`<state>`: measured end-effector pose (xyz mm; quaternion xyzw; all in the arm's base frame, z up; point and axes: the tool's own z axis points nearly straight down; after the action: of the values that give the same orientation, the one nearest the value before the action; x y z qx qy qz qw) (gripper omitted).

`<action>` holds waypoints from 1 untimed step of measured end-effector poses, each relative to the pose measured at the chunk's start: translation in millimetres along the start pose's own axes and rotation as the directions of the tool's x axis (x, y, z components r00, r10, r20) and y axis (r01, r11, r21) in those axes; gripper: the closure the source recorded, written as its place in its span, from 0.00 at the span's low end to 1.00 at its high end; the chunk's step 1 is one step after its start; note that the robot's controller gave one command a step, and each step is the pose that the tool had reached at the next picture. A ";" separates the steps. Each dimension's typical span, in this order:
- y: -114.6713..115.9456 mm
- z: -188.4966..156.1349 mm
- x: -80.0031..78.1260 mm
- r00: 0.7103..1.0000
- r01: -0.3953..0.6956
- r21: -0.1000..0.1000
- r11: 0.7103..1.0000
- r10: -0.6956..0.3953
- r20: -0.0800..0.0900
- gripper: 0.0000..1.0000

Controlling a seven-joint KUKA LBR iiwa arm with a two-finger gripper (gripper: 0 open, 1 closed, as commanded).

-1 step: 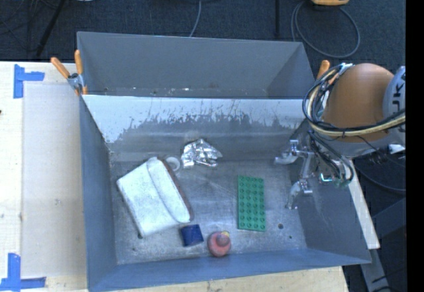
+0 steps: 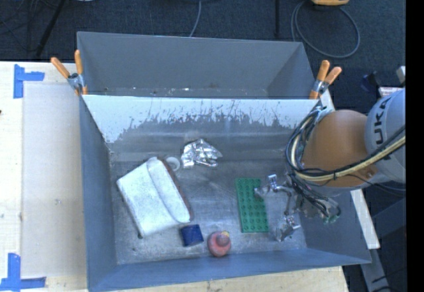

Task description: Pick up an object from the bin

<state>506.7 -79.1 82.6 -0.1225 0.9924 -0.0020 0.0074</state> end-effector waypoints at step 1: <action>56.0 -2.0 -42.3 0.983 0.184 -0.003 0.983 -0.184 -0.004 0.00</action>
Offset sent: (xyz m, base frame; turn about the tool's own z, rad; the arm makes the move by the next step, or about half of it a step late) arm 0.0240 0.0644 -0.0007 -0.1871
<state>534.1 -14.4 84.9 -0.2137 0.9769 -0.0014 0.0048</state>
